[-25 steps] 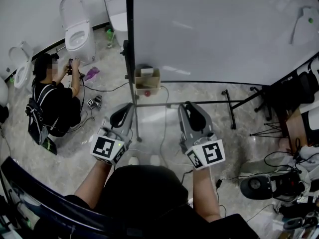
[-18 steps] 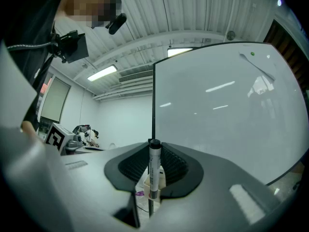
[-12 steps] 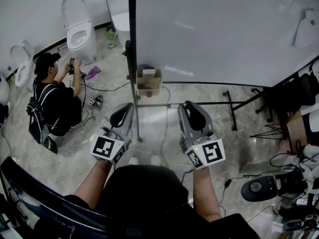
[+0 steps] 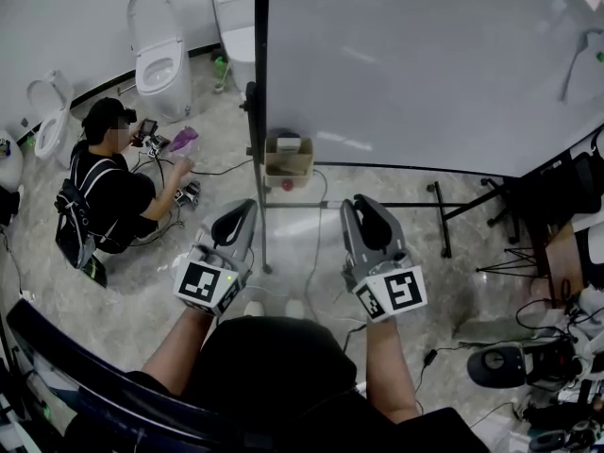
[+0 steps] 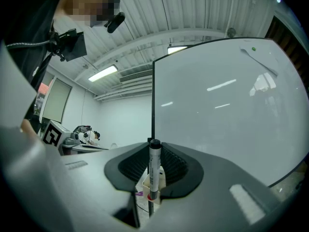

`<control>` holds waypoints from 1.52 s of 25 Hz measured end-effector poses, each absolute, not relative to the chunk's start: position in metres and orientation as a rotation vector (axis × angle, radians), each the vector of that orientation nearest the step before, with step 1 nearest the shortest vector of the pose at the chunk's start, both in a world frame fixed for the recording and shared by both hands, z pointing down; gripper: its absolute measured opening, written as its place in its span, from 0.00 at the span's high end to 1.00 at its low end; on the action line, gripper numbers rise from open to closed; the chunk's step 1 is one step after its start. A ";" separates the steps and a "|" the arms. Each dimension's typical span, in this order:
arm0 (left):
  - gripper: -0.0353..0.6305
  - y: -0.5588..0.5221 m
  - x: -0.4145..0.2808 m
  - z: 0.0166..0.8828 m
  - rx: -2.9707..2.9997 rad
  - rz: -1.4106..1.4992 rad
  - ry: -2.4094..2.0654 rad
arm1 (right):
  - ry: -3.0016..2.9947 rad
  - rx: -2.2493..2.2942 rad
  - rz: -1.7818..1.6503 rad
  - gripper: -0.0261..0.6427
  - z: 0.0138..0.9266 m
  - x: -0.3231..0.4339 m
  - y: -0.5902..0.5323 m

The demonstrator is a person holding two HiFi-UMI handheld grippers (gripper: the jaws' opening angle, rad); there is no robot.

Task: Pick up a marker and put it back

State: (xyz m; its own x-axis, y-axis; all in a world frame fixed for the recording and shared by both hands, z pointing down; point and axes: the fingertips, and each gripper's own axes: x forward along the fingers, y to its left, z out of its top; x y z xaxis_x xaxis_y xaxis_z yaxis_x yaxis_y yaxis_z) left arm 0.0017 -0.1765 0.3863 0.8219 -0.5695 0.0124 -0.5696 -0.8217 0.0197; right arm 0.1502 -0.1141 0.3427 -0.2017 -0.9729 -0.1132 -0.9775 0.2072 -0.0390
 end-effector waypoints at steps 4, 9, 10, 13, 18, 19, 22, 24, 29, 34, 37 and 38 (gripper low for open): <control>0.94 -0.178 0.000 0.386 2.965 -0.013 -0.953 | 2.366 -1.903 0.052 0.84 0.349 0.152 -0.122; 0.94 -0.183 -0.007 0.391 2.949 -0.013 -0.999 | 2.384 -1.880 0.044 0.84 0.356 0.154 -0.136; 0.94 -0.184 -0.007 0.391 2.948 -0.014 -1.007 | 2.388 -1.876 0.041 0.84 0.357 0.153 -0.138; 0.94 -0.186 -0.009 0.392 2.939 -0.014 -1.029 | 2.404 -1.861 0.035 0.84 0.360 0.152 -0.146; 0.94 -0.191 -0.014 0.395 2.917 0.026 -1.075 | 2.422 -1.848 0.030 0.84 0.366 0.154 -0.163; 0.94 -0.192 -0.016 0.396 2.906 0.037 -1.091 | 2.425 -1.846 0.028 0.84 0.367 0.155 -0.166; 0.94 -0.195 -0.018 0.395 2.897 -0.004 -1.111 | 2.433 -1.835 0.021 0.84 0.368 0.156 -0.177; 0.94 -0.197 -0.020 0.395 2.893 -0.017 -1.126 | 2.436 -1.825 0.010 0.84 0.371 0.157 -0.184; 0.94 -0.199 -0.028 0.401 2.861 -0.009 -1.176 | 2.453 -1.824 -0.020 0.84 0.385 0.160 -0.204; 0.94 -0.201 -0.037 0.405 2.823 0.016 -1.231 | 2.482 -1.833 -0.055 0.84 0.405 0.163 -0.226; 0.94 -0.202 -0.039 0.410 2.805 0.026 -1.254 | 2.492 -1.840 -0.074 0.84 0.416 0.164 -0.239; 0.94 -0.202 -0.039 0.410 2.806 0.015 -1.255 | 2.491 -1.844 -0.079 0.84 0.419 0.165 -0.243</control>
State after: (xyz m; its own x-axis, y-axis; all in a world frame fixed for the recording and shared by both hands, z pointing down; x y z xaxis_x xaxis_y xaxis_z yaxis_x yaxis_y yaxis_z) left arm -0.0389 -0.2022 0.4102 0.6671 -0.7441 0.0366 -0.7448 -0.6648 0.0573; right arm 0.1648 -0.2435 0.4192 -0.2920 -0.9564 -0.0025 -0.9543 0.2915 -0.0653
